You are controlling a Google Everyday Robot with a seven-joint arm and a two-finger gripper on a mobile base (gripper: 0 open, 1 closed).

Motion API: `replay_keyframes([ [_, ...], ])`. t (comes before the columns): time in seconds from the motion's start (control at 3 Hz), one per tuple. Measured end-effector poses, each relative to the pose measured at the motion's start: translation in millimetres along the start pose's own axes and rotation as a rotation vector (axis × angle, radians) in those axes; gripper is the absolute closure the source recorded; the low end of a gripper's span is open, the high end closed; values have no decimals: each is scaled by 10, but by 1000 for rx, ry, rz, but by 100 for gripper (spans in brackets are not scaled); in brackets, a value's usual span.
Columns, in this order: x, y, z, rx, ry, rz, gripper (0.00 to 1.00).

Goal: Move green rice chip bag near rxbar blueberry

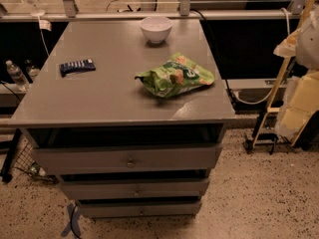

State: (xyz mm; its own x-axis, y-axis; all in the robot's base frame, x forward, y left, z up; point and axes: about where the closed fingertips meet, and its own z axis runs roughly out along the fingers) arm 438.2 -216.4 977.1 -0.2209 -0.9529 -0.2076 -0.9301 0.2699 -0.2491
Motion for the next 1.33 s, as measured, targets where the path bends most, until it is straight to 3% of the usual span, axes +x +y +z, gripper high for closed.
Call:
replay_keyframes([
  [0.33, -18, -12, -3, 7, -6, -2, 0],
  [0.67, -217, -163, 157, 22, -80, -27, 0],
  [1.33, -1291, -699, 898, 70, -359, -100, 0],
])
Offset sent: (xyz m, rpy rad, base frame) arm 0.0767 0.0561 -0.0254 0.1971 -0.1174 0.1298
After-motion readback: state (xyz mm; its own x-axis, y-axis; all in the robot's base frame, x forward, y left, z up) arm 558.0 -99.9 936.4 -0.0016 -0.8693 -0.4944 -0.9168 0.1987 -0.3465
